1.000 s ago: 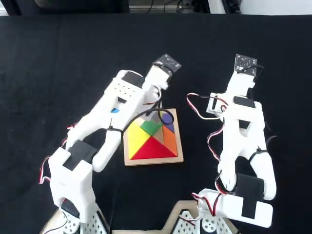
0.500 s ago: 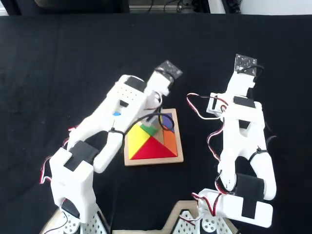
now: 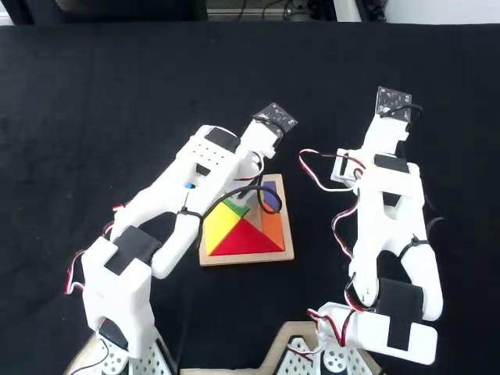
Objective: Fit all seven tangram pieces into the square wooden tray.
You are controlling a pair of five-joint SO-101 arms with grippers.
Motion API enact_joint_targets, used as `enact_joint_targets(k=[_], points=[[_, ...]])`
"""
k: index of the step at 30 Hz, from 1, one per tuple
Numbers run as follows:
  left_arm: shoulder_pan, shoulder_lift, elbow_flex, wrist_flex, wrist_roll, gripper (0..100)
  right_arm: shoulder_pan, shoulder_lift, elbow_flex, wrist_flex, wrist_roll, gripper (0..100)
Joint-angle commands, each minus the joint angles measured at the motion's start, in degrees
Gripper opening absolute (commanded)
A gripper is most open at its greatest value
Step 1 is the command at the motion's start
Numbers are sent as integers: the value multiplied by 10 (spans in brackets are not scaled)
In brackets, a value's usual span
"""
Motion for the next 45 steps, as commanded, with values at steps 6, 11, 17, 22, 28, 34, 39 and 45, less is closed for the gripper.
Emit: enact_joint_targets(k=[6, 11, 17, 22, 28, 34, 39, 45], points=[[-95, -6, -44, -20, 3, 256, -5, -1, -21, -10, 5, 11], [-101, -6, 18, -94, -19, 256, -5, -1, -21, -10, 5, 11], [-101, -12, 57, -109, -46, 256, -5, -1, -21, -10, 5, 11], [-110, -9, 46, -88, -46, 256, -5, -1, -21, -10, 5, 11], [-102, -8, 46, -89, -42, 256, -5, -1, -21, -10, 5, 11], [-116, -12, 26, -83, -42, 256, -5, -1, -21, -10, 5, 11], [-168, -34, -57, 8, -47, 256, -5, -1, -21, -10, 5, 11], [-197, -49, -81, 69, -135, 256, -5, -1, -21, -10, 5, 11]])
